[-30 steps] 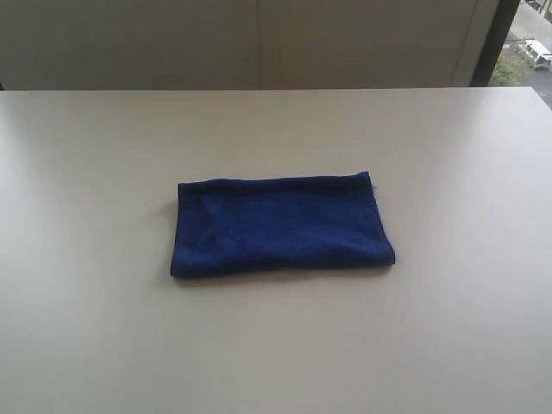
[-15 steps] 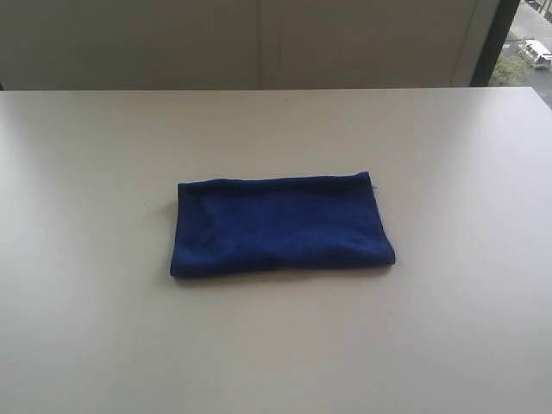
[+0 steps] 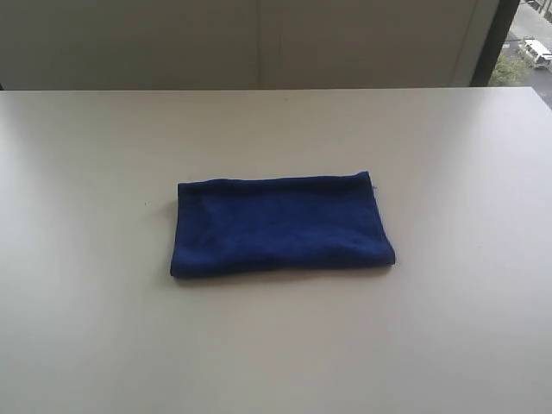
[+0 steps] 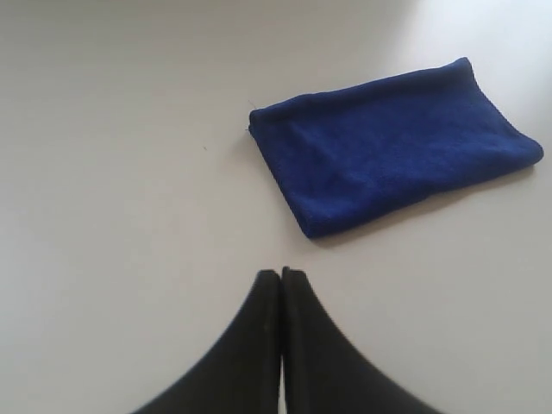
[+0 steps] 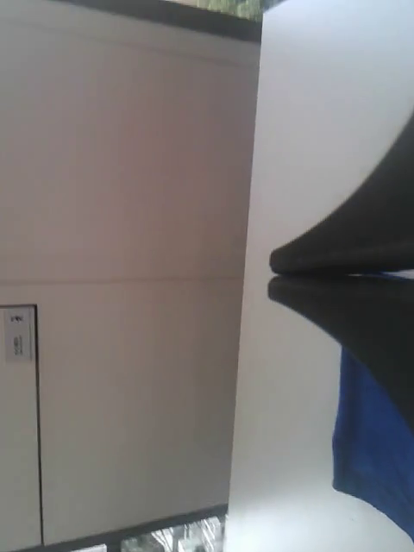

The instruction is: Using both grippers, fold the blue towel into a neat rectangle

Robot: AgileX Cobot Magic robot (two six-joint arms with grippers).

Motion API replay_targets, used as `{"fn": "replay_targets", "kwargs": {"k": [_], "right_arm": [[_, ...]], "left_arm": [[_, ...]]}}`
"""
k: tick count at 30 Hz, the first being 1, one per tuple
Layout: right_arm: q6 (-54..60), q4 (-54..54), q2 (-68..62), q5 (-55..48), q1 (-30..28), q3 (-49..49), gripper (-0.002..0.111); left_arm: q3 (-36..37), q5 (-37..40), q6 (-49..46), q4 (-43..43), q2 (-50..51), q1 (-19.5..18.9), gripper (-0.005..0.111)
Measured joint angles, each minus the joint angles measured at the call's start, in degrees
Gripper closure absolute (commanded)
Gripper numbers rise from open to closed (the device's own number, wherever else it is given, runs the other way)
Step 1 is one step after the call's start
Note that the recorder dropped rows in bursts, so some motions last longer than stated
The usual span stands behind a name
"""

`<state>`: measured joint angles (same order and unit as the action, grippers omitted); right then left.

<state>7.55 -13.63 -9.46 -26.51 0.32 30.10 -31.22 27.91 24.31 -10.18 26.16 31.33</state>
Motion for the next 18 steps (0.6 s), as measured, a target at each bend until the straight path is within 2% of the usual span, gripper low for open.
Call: {"fn": "replay_targets", "kwargs": {"k": [6,18], "right_arm": [[0.00,0.00,2.55,0.00,-5.96,0.00,0.108],[0.00,0.00,2.80,0.00,-6.50,-1.43,0.108]], "left_arm": [[0.00,0.00,0.00,0.00,0.00,0.00,0.107],[0.00,0.00,0.00,0.00,0.00,0.00,0.107]]}}
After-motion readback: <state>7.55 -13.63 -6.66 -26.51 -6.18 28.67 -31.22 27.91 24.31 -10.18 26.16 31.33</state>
